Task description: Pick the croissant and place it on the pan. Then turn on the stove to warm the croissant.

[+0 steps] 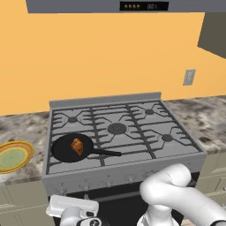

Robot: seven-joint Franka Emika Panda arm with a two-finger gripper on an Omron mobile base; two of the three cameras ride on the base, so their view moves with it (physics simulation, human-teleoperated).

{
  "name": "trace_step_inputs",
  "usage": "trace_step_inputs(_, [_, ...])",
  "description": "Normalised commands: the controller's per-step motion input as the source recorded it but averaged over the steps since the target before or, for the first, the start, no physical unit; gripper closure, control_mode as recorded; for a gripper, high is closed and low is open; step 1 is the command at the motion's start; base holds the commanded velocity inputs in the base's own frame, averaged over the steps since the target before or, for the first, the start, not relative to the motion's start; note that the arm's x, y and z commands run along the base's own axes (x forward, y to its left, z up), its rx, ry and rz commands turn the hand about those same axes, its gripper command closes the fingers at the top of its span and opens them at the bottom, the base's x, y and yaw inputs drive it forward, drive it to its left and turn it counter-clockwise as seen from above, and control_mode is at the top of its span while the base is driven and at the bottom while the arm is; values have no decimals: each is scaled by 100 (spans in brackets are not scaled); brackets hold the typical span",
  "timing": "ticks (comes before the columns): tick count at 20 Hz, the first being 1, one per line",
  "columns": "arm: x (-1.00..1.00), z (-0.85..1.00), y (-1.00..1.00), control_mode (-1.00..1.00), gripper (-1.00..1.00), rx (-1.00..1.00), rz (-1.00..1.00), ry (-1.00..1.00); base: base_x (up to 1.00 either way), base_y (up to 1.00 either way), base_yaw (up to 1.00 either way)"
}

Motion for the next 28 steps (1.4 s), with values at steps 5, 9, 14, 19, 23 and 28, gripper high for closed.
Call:
trace_step_inputs(5, [10, -14, 3, -100, -100, 0, 0, 0, 0, 0, 0])
trace_step_inputs(9, [9, -10, 2, -100, -100, 0, 0, 0, 0, 0, 0])
trace_step_inputs(14, [8, -11, 10, -100, -100, 0, 0, 0, 0, 0, 0])
trace_step_inputs(19, [14, -14, 19, -100, -100, 0, -1, 0, 0, 0, 0])
trace_step_inputs(23, [16, -14, 17, -100, -100, 0, -2, 0, 0, 0, 0])
trace_step_inputs(28, [13, -20, 13, -100, -100, 0, -2, 0, 0, 0, 0])
